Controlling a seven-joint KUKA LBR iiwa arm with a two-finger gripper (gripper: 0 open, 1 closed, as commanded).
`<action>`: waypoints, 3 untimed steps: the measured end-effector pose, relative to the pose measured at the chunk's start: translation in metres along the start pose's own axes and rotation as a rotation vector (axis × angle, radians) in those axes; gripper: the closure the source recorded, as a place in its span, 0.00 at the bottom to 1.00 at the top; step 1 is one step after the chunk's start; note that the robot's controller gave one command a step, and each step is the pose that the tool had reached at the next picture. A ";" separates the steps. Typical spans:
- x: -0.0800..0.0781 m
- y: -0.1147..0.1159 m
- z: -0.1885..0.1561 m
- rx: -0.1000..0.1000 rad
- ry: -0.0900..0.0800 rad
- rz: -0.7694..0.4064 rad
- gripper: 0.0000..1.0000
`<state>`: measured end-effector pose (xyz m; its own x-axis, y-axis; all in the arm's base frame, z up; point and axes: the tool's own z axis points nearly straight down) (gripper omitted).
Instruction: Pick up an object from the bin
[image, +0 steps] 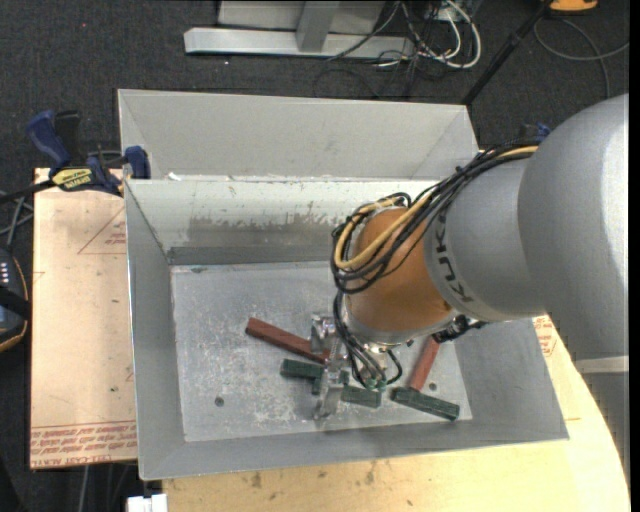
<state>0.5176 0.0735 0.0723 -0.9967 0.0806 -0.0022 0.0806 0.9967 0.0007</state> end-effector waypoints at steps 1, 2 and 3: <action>0.006 -0.007 0.001 -0.002 -0.001 0.154 0.00; 0.004 -0.004 0.000 0.000 0.000 0.159 0.00; 0.004 -0.003 -0.002 -0.006 -0.004 0.151 1.00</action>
Offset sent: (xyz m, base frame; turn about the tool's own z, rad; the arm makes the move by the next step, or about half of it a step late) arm 0.0000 0.0000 0.0000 0.0000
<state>0.5137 0.0704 0.0746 -0.9732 0.2297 -0.0059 0.2296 0.9733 0.0069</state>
